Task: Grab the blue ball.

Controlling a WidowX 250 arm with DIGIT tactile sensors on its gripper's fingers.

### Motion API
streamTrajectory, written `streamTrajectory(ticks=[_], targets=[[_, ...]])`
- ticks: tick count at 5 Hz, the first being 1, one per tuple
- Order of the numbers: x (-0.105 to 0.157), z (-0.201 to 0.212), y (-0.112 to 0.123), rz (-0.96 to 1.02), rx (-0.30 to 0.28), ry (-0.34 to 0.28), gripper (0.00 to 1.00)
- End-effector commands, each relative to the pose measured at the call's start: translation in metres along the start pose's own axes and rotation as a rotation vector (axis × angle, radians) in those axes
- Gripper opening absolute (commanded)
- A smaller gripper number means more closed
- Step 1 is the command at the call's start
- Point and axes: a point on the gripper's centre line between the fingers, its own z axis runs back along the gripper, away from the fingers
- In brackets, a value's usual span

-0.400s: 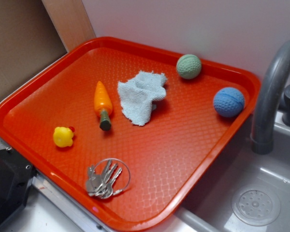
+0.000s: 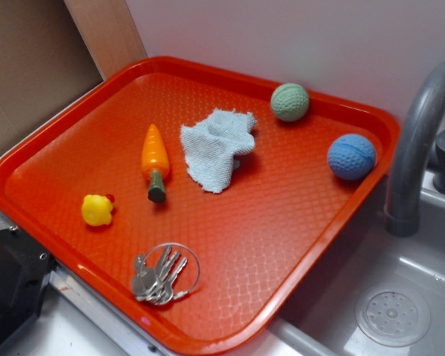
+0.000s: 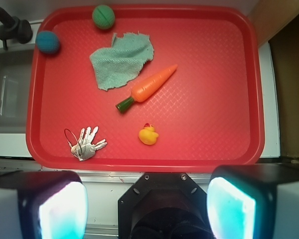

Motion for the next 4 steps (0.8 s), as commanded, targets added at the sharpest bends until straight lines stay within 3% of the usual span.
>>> streamTrajectory(ticks=[1, 2, 3, 4], targets=[[0.082, -0.063, -0.064, -0.229, -0.156, -0.109, 1.0], [0.112, -0.107, -0.103, -0.403, -0.132, -0.22, 1.0], [0.139, -0.146, -0.132, -0.46, -0.128, -0.178, 1.0], [0.141, -0.164, -0.159, -0.525, -0.148, -0.207, 1.0]])
